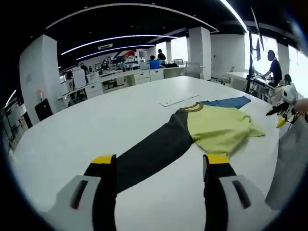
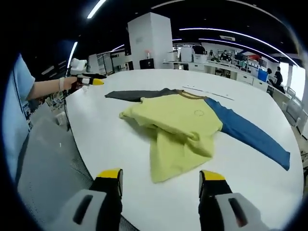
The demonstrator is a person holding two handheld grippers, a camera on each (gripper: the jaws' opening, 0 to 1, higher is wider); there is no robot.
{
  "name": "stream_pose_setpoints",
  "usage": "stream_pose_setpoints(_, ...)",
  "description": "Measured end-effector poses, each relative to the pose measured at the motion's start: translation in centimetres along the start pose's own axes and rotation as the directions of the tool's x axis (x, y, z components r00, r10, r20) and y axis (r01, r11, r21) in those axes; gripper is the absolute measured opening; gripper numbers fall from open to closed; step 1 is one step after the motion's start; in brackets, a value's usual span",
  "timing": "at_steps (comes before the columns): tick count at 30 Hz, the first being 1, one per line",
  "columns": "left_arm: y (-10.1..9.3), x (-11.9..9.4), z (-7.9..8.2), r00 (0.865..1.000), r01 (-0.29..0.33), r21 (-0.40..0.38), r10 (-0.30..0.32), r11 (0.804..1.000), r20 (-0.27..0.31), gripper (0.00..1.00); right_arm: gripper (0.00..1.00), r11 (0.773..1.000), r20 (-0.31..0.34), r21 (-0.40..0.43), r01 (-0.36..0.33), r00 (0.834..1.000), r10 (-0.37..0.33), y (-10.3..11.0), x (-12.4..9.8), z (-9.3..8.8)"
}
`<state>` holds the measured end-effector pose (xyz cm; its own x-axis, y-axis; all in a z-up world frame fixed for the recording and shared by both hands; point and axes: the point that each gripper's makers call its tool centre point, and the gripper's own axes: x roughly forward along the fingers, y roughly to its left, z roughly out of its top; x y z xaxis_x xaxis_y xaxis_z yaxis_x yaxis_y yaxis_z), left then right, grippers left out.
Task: Fold the garment on the visible template until the final outline fits inside the template.
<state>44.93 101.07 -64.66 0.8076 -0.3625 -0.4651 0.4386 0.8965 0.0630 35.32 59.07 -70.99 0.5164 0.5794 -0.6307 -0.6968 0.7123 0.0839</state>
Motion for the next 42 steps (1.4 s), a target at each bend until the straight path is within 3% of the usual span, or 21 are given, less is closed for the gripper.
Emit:
stream_pose_setpoints(5, -3.9, -0.2, -0.7, 0.999, 0.048, 0.001, -0.048, 0.999, -0.006, 0.66, 0.59, 1.000, 0.007, 0.001, -0.004, 1.000, 0.004, 0.0, 0.0, -0.2)
stream_pose_setpoints(8, -6.4, -0.1, -1.1, 0.996, 0.085, 0.001, -0.085, 0.996, -0.014, 0.64, 0.50, 0.999, -0.007, -0.027, -0.026, 1.000, 0.026, 0.4, 0.1, -0.5)
stream_pose_setpoints(14, -9.5, 0.4, -1.6, 0.992, 0.126, -0.035, -0.126, 0.991, 0.001, 0.61, 0.31, 0.993, -0.074, -0.099, -0.057, 0.996, 0.050, 1.0, 1.1, -1.7)
stream_pose_setpoints(17, -10.8, 0.7, -1.6, 0.989, 0.145, -0.051, -0.145, 0.988, 0.008, 0.60, 0.27, 0.992, -0.089, -0.112, -0.065, 0.995, 0.055, 1.0, 1.8, -1.9)
stream_pose_setpoints(20, -12.1, 1.0, -2.2, 0.982, 0.186, -0.036, -0.187, 0.982, -0.019, 0.56, 0.22, 0.979, -0.133, -0.186, -0.082, 0.989, 0.058, 0.7, 2.7, -2.3)
stream_pose_setpoints(25, -14.1, 1.4, -2.3, 0.971, 0.236, -0.054, -0.238, 0.970, -0.029, 0.43, 0.15, 0.957, -0.182, -0.263, -0.122, 0.980, 0.075, 1.1, 4.3, -2.5)
stream_pose_setpoints(28, -15.4, 1.8, -2.5, 0.961, 0.269, -0.022, -0.270, 0.963, -0.051, 0.38, 0.14, 0.936, -0.206, -0.335, -0.105, 0.978, 0.036, 0.5, 4.9, -2.7)
stream_pose_setpoints(31, -16.2, 2.4, -2.4, 0.955, 0.292, -0.012, -0.292, 0.957, -0.056, 0.37, 0.13, 0.936, -0.211, -0.334, -0.115, 0.977, 0.045, 0.9, 5.3, -2.9)
stream_pose_setpoints(33, -17.0, 3.0, -2.4, 0.948, 0.312, -0.010, -0.312, 0.950, -0.063, 0.35, 0.08, 0.926, -0.215, -0.362, -0.108, 0.976, 0.030, 0.8, 5.6, -3.1)
stream_pose_setpoints(34, -17.4, 3.4, -2.3, 0.944, 0.323, -0.004, -0.322, 0.947, -0.069, 0.34, 0.06, 0.915, -0.222, -0.396, -0.081, 0.975, -0.010, 0.2, 5.6, -3.2)
stream_pose_setpoints(36, -18.1, 4.3, -2.4, 0.937, 0.343, 0.019, -0.340, 0.939, -0.082, 0.33, 0.02, 0.911, -0.224, -0.402, -0.093, 0.975, 0.001, 0.5, 5.8, -3.4)
stream_pose_setpoints(39, -18.1, 6.3, -3.1, 0.941, 0.319, 0.032, -0.312, 0.947, -0.128, 0.30, 0.00, 0.915, -0.211, -0.396, -0.074, 0.977, -0.012, 0.2, 5.8, -3.2)
stream_pose_setpoints(42, -18.4, 8.2, -2.8, 0.951, 0.290, 0.066, -0.280, 0.955, -0.128, 0.28, 0.00, 0.920, -0.206, -0.389, -0.059, 0.978, -0.025, 0.0, 5.7, -3.1)
